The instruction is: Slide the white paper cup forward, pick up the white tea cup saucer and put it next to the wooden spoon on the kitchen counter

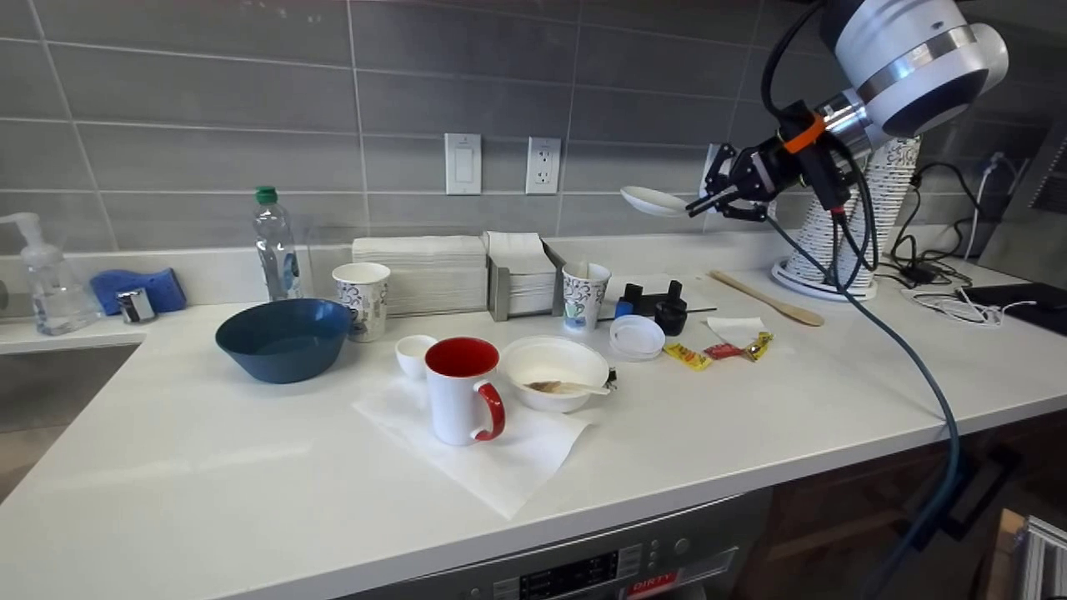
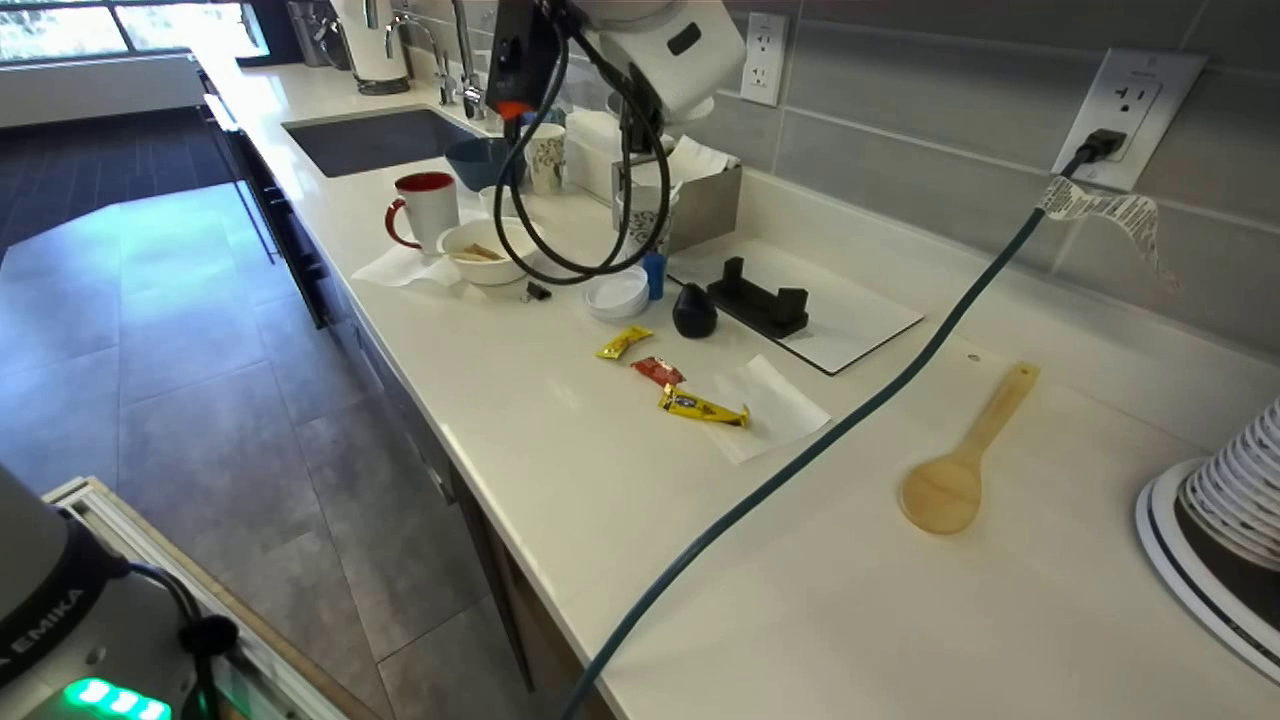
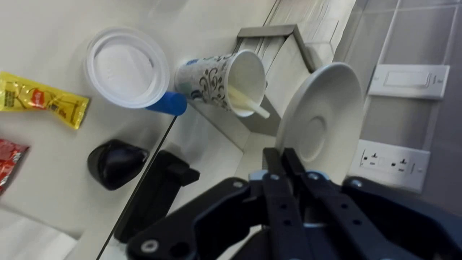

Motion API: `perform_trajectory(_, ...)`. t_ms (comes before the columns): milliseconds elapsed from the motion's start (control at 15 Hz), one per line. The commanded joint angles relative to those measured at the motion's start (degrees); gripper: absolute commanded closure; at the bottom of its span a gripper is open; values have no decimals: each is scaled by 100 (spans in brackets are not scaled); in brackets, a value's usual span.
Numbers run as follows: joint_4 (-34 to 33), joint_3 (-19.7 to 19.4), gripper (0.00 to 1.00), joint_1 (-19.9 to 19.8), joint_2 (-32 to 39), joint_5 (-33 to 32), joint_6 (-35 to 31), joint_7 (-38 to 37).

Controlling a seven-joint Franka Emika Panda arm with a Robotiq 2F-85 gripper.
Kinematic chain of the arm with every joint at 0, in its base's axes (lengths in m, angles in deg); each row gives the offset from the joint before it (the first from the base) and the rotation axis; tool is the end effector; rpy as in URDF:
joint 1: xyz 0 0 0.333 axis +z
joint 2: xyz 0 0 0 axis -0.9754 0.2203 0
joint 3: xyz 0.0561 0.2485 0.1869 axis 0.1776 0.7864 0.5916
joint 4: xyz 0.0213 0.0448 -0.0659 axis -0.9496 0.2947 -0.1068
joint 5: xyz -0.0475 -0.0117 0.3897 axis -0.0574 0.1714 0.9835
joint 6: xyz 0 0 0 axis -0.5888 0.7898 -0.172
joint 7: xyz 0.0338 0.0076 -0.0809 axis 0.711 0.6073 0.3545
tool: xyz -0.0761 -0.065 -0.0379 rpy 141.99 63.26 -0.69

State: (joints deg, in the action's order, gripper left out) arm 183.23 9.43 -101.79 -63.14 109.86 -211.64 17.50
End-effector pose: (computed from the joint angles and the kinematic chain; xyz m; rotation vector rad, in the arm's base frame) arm 0.4478 -0.2006 0.3985 -1.9162 1.3492 -0.6014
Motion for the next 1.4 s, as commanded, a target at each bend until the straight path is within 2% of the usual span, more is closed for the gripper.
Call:
perform_trajectory(0, 245, -476, 98, 646, -83, 330, -991, -285)
perform_trajectory(67, 308, -546, 98, 745, -62, 252, -1190, -513)
perform_trajectory(133, 318, -279, 98, 514, -15, 432, -1395, -519)
perform_trajectory(267, 337, -259, 98, 585, 92, 656, -1845, -620)
perform_trajectory(333, 339, -239, 98, 580, 148, 646, -1890, -746)
perform_trajectory(400, 354, -292, 98, 530, 88, 423, -1638, -579)
perform_trajectory(467, 368, -286, 94, 530, 118, 426, -1665, -588)
perform_trajectory(800, 371, -286, 94, 529, 142, 425, -1665, -585)
perform_trajectory(867, 374, -247, 98, 532, 200, 358, -1811, -774)
perform_trajectory(1333, 254, -311, 98, 481, 637, 688, -2927, -1163)
